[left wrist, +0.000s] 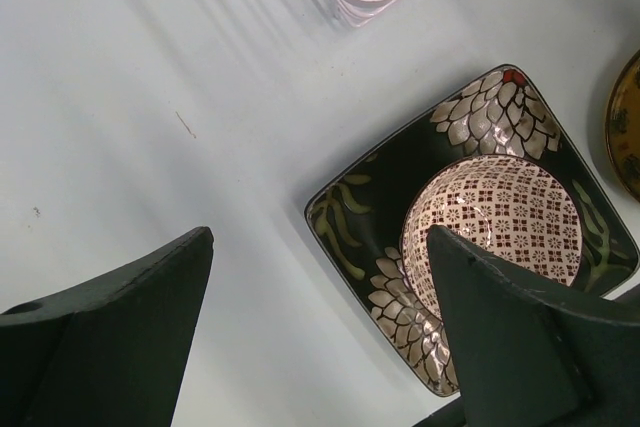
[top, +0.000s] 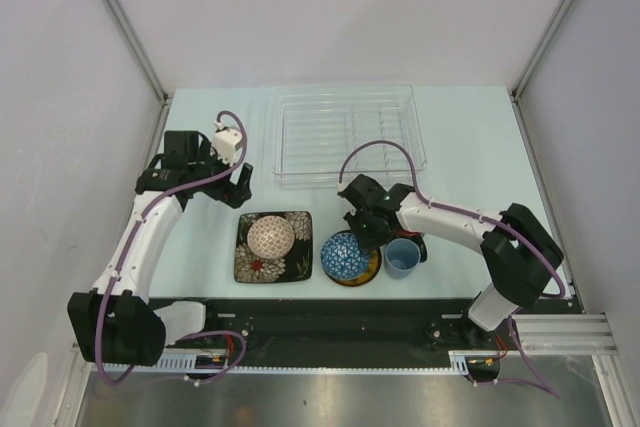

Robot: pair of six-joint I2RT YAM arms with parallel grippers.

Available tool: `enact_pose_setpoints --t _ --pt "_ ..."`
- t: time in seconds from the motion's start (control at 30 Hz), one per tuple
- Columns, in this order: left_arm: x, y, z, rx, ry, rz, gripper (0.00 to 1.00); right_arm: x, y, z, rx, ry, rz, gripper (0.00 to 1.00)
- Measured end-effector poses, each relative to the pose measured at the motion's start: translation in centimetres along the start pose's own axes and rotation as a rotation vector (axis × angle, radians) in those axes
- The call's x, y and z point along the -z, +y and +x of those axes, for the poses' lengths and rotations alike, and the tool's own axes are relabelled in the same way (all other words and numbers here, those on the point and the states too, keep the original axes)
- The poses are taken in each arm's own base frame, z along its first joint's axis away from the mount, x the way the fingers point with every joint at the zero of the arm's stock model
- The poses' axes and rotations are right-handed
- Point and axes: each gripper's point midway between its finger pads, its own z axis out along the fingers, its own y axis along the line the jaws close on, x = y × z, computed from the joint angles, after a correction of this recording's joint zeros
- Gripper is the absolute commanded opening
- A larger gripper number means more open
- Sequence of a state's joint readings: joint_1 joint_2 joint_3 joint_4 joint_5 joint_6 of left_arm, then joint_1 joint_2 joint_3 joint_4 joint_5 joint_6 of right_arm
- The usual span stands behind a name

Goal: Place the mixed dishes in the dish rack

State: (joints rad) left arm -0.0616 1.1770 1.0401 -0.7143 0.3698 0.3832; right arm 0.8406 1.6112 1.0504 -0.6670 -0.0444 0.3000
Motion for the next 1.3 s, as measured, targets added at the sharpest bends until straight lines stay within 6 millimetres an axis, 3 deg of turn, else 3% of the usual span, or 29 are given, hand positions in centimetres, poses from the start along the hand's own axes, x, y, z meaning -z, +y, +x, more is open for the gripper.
enact_pose_setpoints --t 0.1,0.2,0.4,0.5,0.57,0.63,0.7,0.77,0.8,0.87,0.97,1.07,1.23,1.3 --pt "0.0 0.1 -0.1 -0.001 -0.003 -0.001 0.93 0.0 0.0 -0.1 -0.006 0.000 -0.007 0.20" --pt "-0.1 0.1 -0.2 -0.004 -0.009 -0.004 0.93 -0.5 0.1 0.0 -0.010 0.011 -0.012 0.00" --pt "-0.1 0.2 -0.4 -0.006 -0.014 -0.007 0.93 -0.4 0.6 -0.8 -0.024 -0.009 -0.036 0.00" --pt "-0.2 0.3 -0.5 -0.008 -0.018 -0.009 0.93 0.9 -0.3 -2.5 -0.008 -0.052 0.046 0.00" --pt "-0.4 0.4 -0.6 -0.008 -0.021 -0.011 0.93 2.7 -1.0 -4.8 0.003 -0.098 0.116 0.00" --pt "-0.8 0.6 -0.7 -0.003 -0.020 -0.008 0.93 5.9 -1.4 -8.8 0.006 -0.194 0.195 0.00" --pt "-1.2 0.8 -0.9 0.013 -0.011 -0.002 0.93 10.7 -1.7 -14.6 -0.008 -0.354 0.286 0.00" --pt "-1.6 1.0 -1.3 0.025 -0.009 0.003 0.93 14.3 -2.2 -18.2 -0.030 -0.471 0.359 0.00" --pt "-1.8 1.0 -1.5 0.033 -0.012 0.007 0.93 17.2 -3.2 -20.5 -0.058 -0.551 0.452 0.00" --pt "-1.9 1.1 -1.9 0.051 -0.019 0.016 0.92 20.8 -5.4 -23.1 -0.106 -0.670 0.623 0.00" --pt "-2.1 1.5 -2.5 0.092 -0.032 0.030 0.92 23.4 -10.1 -23.9 -0.156 -0.704 0.931 0.00" --pt "-1.9 2.7 -2.8 0.139 -0.045 0.027 0.91 22.8 -14.5 -24.0 -0.145 -0.620 1.207 0.00" --pt "-1.4 5.3 -2.5 0.221 -0.054 0.001 0.91 17.2 -20.3 -25.9 -0.013 -0.459 1.460 0.00" --pt "-1.3 5.8 -2.1 0.246 -0.050 -0.004 0.91 15.9 -22.0 -26.7 0.042 -0.396 1.550 0.00"
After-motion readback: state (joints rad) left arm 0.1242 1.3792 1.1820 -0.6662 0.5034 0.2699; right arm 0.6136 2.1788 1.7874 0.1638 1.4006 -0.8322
